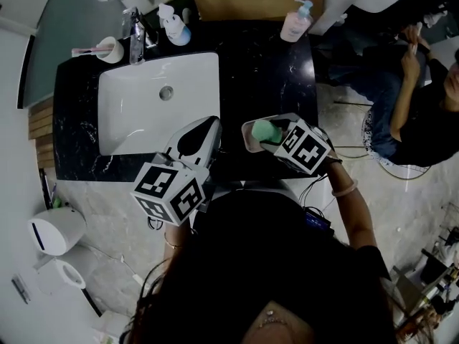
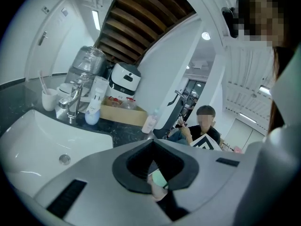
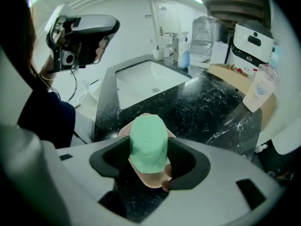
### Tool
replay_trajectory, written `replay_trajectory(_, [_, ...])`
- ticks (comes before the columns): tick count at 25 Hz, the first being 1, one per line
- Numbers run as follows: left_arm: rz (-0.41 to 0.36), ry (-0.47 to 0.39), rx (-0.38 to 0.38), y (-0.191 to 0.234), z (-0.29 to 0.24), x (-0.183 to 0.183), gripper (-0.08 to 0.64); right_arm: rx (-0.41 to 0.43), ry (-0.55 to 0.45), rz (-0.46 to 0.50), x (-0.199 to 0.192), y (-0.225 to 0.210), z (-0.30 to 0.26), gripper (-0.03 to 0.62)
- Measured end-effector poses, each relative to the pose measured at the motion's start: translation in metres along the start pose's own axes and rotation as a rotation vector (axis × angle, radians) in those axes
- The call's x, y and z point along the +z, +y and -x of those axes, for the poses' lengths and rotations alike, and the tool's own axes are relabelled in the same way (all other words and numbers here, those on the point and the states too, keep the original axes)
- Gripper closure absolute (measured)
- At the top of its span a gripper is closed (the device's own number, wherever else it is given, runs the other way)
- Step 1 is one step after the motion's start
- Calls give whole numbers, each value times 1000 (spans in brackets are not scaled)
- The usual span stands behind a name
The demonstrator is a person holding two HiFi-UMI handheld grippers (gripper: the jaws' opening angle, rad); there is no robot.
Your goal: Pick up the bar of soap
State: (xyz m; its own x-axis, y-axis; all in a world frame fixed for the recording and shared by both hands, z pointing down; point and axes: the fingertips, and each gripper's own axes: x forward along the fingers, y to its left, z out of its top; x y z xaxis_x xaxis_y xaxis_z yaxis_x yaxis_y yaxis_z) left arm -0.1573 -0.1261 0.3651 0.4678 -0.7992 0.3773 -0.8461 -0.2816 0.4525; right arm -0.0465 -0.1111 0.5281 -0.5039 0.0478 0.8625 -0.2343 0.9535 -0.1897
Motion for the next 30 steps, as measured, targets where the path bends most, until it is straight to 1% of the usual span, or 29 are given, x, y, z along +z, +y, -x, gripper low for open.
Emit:
replay_trajectory(9, [-44, 29, -34, -21, -16, 4, 552, 4, -136, -128, 1, -5, 19, 345])
replay_trajectory(15, [-62, 63, -62, -37, -25, -3, 552, 49, -236, -237, -2, -6, 32, 345])
replay_trajectory(22, [-77, 84, -82, -48, -32, -7, 552, 52, -298, -301, -5, -11, 43, 345])
replay_trajectory(30, [-74, 115, -74, -49, -35, -17, 552, 71, -369, -348, -4, -13, 52, 345])
